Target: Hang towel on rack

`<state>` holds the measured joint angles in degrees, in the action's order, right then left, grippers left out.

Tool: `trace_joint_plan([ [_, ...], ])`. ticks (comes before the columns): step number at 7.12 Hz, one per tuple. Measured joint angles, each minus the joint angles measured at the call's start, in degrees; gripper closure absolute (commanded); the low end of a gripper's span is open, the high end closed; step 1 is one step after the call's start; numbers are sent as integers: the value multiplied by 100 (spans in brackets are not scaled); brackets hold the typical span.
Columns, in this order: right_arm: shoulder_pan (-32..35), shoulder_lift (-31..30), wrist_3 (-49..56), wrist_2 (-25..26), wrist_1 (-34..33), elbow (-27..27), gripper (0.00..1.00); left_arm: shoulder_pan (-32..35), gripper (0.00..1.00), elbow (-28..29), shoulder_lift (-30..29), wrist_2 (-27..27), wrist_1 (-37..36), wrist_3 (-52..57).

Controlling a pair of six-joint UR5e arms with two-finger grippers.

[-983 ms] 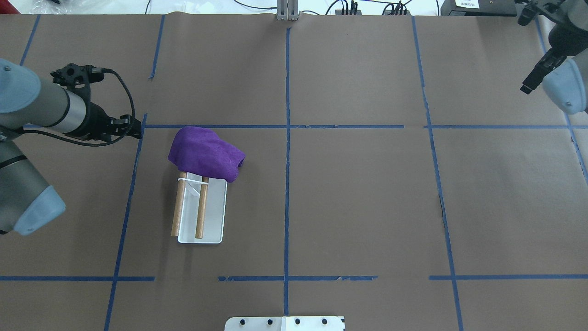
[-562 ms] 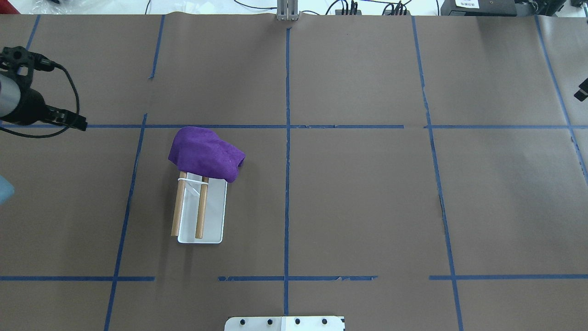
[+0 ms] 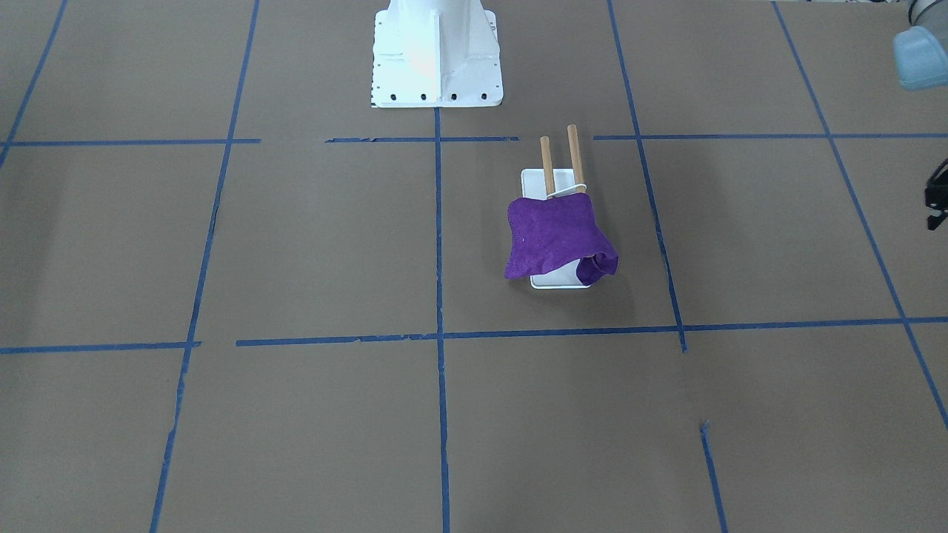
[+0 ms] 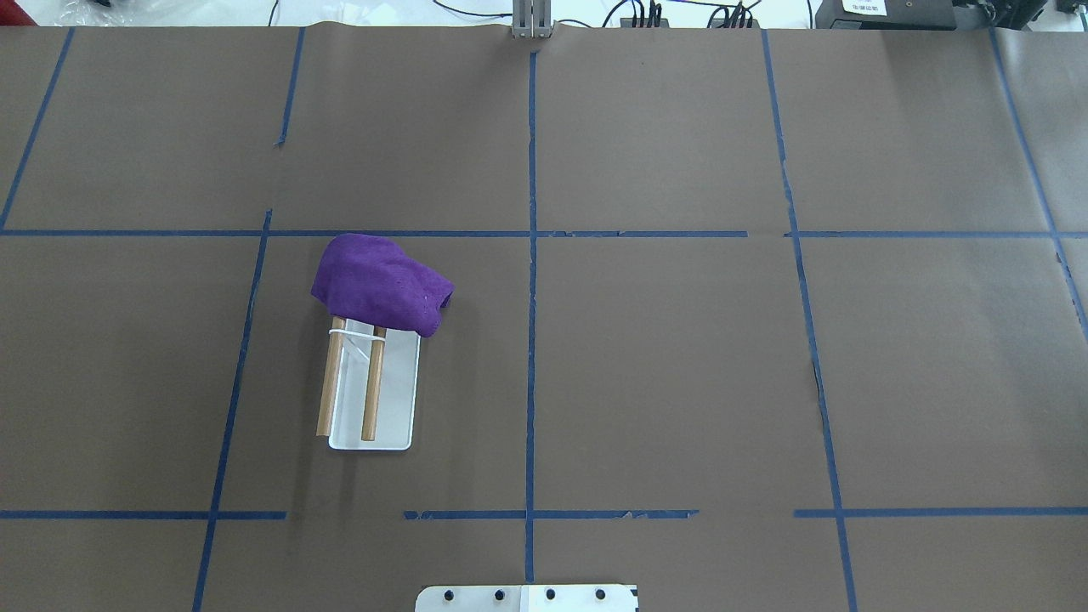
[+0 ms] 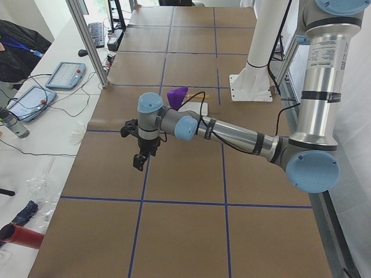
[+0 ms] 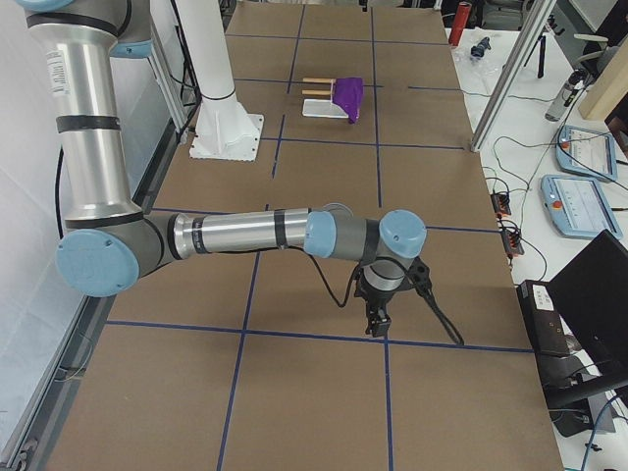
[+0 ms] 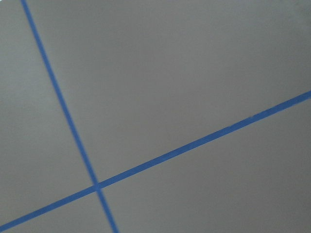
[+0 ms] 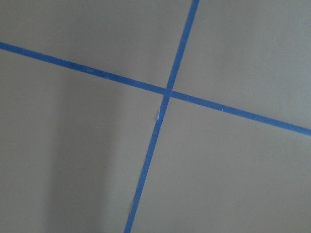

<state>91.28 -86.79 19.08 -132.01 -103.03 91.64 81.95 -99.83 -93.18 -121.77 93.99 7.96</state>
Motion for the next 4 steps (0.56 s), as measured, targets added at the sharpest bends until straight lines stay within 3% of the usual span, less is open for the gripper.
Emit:
trace_joint_plan([
  [4,160,-481,-525,-98,738,15,0,498,0,339,472,-246,-226,368],
])
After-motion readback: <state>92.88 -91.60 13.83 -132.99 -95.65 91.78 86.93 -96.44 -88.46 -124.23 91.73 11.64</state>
